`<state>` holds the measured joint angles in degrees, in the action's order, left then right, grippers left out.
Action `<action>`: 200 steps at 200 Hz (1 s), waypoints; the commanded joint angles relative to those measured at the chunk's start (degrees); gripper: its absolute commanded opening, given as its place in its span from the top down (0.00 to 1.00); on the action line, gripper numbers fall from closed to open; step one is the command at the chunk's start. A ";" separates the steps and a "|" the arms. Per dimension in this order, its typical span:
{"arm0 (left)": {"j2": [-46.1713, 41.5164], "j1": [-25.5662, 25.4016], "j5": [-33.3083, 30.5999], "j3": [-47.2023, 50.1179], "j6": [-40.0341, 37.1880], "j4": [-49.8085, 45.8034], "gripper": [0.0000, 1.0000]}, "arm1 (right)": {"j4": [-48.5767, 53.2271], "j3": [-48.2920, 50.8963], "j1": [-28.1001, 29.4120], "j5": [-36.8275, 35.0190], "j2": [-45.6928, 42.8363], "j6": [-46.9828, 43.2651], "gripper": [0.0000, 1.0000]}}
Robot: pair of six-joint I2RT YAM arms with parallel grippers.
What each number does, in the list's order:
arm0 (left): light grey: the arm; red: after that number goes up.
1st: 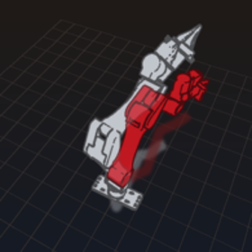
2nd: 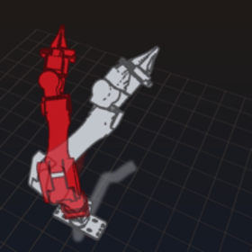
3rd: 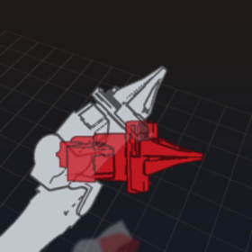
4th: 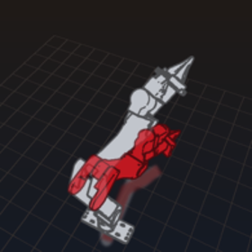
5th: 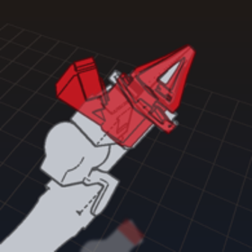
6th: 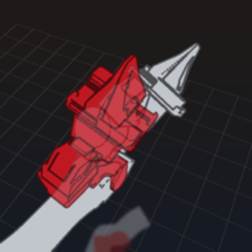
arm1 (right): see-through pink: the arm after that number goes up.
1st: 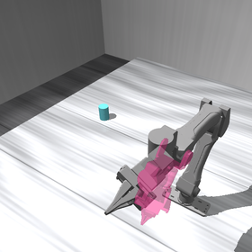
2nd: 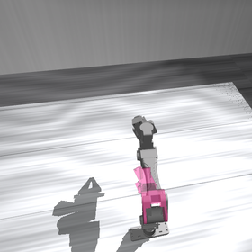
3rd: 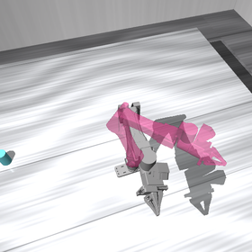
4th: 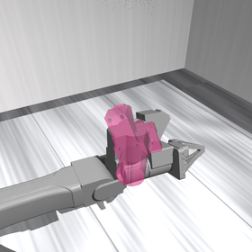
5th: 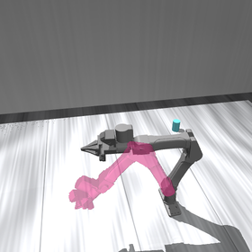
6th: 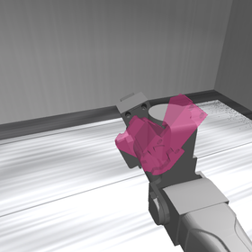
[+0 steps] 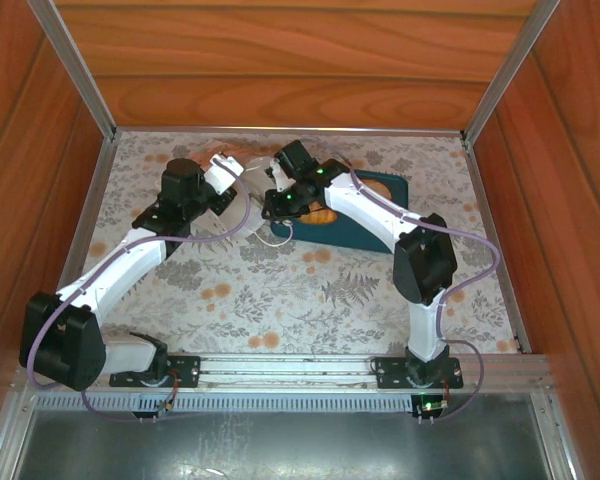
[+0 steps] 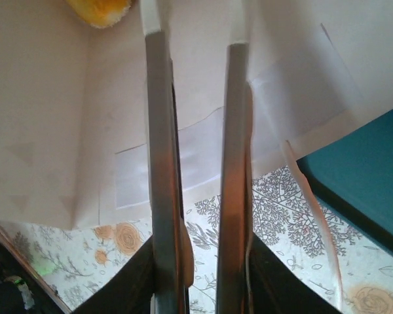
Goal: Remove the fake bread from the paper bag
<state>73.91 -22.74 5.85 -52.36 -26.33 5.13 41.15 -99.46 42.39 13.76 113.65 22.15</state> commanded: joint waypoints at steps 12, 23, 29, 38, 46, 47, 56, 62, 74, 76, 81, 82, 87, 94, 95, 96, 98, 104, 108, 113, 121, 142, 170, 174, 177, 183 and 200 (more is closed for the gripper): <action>-1.09 -0.27 1.36 -1.07 -0.39 0.94 1.00 | -3.39 -2.51 0.32 3.22 1.18 -0.15 0.60; -0.96 -0.28 1.52 -1.06 -0.37 0.94 1.00 | -4.13 -2.96 0.32 3.77 1.49 0.00 0.59; -0.98 -0.28 1.57 -1.03 -0.31 0.94 1.00 | -4.22 -3.23 0.32 3.77 1.72 0.13 0.59; -1.03 -0.23 1.62 -0.93 -0.30 0.94 1.00 | -4.65 -3.52 0.32 3.69 2.00 0.43 0.59; -1.04 -0.21 1.61 -0.92 -0.30 0.94 1.00 | -4.92 -3.87 0.32 3.35 2.26 0.70 0.59; -1.04 -0.25 1.66 -0.96 -0.30 0.94 1.00 | -4.93 -3.93 0.32 3.28 2.31 0.70 0.59; -1.11 -0.21 1.94 -0.86 -0.39 0.94 1.00 | -4.94 -4.44 0.32 2.88 2.74 0.75 0.59; -1.18 -0.20 2.19 -0.82 -0.48 0.94 1.00 | -4.96 -4.99 0.24 2.65 3.09 0.69 0.59; -1.43 -0.24 2.57 -0.81 -0.44 0.94 1.00 | -4.80 -6.15 0.24 2.68 4.03 0.67 0.60; -1.43 -0.23 2.59 -0.81 -0.47 0.96 1.00 | -4.77 -6.35 0.24 2.68 4.21 0.63 0.60; -1.46 -0.21 2.67 -0.75 -0.53 0.97 1.00 | -4.63 -6.91 0.24 2.68 4.74 0.55 0.60; -1.52 -0.20 2.67 -0.78 -0.50 0.95 1.00 | -4.61 -7.03 0.24 2.68 4.83 0.54 0.60; -1.53 -0.26 2.68 -0.81 -0.48 0.99 1.00 | -4.31 -7.60 0.24 2.80 5.36 0.57 0.60; -1.66 -0.26 2.82 -0.74 -0.48 0.96 1.00 | -3.86 -8.47 0.24 2.90 6.07 0.40 0.61; -1.66 -0.23 2.84 -0.73 -0.48 0.99 1.00 | -3.83 -8.56 0.24 2.92 6.16 0.37 0.61; -1.62 -0.26 2.85 -0.73 -0.48 0.97 1.00 | -3.81 -8.69 0.24 2.93 6.24 0.32 0.61; -1.65 -0.23 2.85 -0.77 -0.48 1.01 1.00 | -3.77 -8.79 0.24 3.07 6.41 0.32 0.61; -1.65 -0.20 2.86 -0.79 -0.48 1.03 1.00 | -3.60 -9.32 0.24 3.11 6.81 0.27 0.61; -1.72 -0.24 2.85 -0.73 -0.56 1.01 1.00 | -3.54 -9.49 0.24 3.12 7.05 0.22 0.61; -1.72 -0.20 2.81 -0.74 -0.57 1.03 1.00 | -3.47 -9.59 0.24 3.12 7.24 0.10 0.61; -1.66 -0.28 2.68 -0.76 -0.57 1.03 1.00 | -3.28 -9.68 0.24 3.19 7.54 0.00 0.61; -1.66 -0.28 2.59 -0.83 -0.61 1.03 1.00 | -2.96 -9.69 0.24 3.29 8.23 -0.26 0.62; -1.65 -0.24 1.95 -1.05 -0.39 1.03 1.00 | -2.29 -10.09 0.32 3.98 9.05 -0.66 0.64; -1.66 -0.28 1.90 -1.06 -0.32 1.03 1.00 | -2.29 -10.01 0.32 4.04 8.96 -0.66 0.64; -1.58 -0.21 1.70 -1.05 -0.26 1.04 1.00 | -2.25 -9.95 0.32 4.07 8.88 -0.67 0.64; -1.42 -0.24 1.39 -1.17 -0.14 1.03 1.00 | -2.36 -9.69 0.40 4.08 8.72 -0.71 0.64; -1.14 -0.27 0.46 -1.35 -0.04 1.03 1.00 | -2.64 -8.95 0.41 4.13 7.94 -0.61 0.64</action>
<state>73.65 -22.74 6.50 -52.36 -26.33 4.91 38.85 -107.63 42.39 15.77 121.78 22.55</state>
